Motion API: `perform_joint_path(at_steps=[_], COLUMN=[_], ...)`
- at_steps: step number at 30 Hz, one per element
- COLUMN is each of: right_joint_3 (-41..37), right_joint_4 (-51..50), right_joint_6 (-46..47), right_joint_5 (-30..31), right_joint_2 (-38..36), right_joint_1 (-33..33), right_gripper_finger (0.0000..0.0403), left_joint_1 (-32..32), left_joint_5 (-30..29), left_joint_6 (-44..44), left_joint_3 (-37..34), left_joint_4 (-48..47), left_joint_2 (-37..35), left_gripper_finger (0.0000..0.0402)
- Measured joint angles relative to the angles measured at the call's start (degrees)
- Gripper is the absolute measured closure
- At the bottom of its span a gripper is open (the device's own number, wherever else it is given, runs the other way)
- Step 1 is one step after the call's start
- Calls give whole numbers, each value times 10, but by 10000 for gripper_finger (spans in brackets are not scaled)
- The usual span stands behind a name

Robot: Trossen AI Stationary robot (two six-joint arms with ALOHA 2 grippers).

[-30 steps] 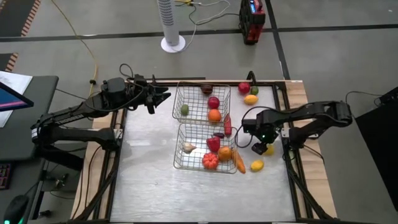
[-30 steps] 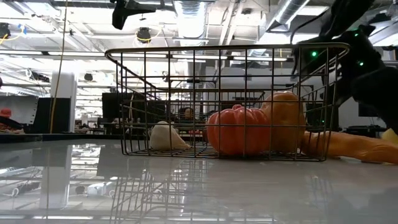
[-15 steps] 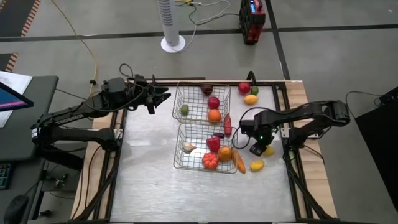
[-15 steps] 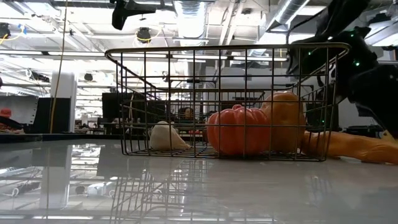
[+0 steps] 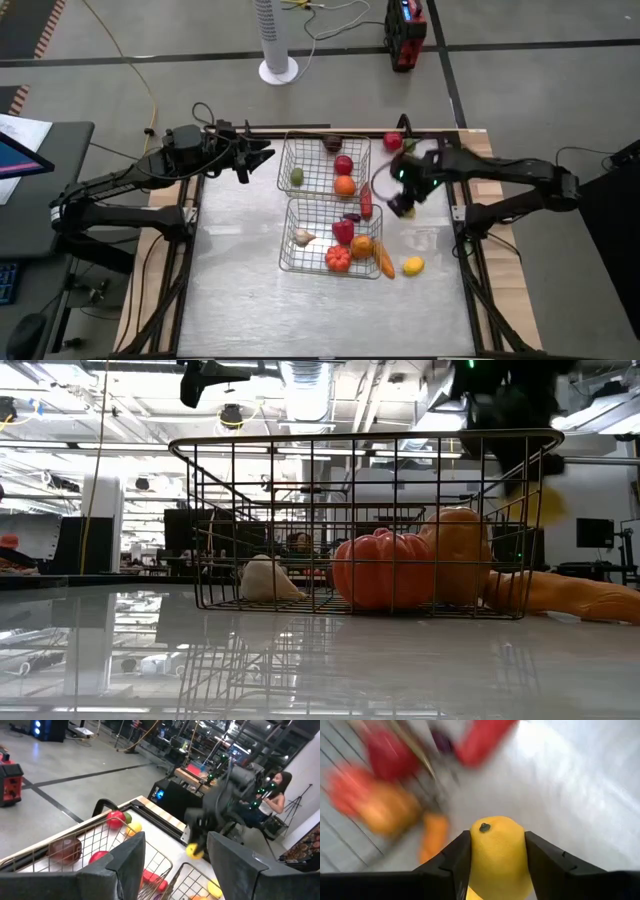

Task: Sort produce into baskets
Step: Put the top yellow lemon fruit into the top wire basket, then put the yellow lemon fruit into the top wire basket

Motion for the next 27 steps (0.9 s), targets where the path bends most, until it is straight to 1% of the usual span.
perform_joint_path(at_steps=[2,4,7,11,14,15,17,21,23,25,27], right_joint_3=[36,67,88,86,86,86,85,85,85,90,98], right_joint_4=[21,56,145,319,395,407,416,406,390,352,275], right_joint_6=[0,-3,-38,-85,-111,-117,-119,-113,-104,-92,-109], right_joint_5=[30,77,128,137,135,131,100,-1,-42,-79,-99], right_joint_2=[-8,-10,-7,15,48,59,81,110,115,112,98], right_joint_1=[-14,-25,-29,-33,-33,-33,-38,-54,-61,-67,-60], right_gripper_finger=[218,216,203,181,170,167,157,128,110,94,85], left_joint_1=[0,0,0,0,0,0,0,0,0,0,0], left_joint_5=[0,0,0,0,1,1,1,2,2,2,3], left_joint_6=[-1,-4,-5,-11,-18,-18,-18,-13,-12,-11,-11], left_joint_3=[0,0,0,0,0,0,0,0,0,0,0], left_joint_4=[4,10,13,13,11,11,11,7,7,7,6], left_joint_2=[0,0,0,0,0,0,0,0,0,0,0], left_gripper_finger=[200,200,200,200,200,200,200,200,200,200,200])
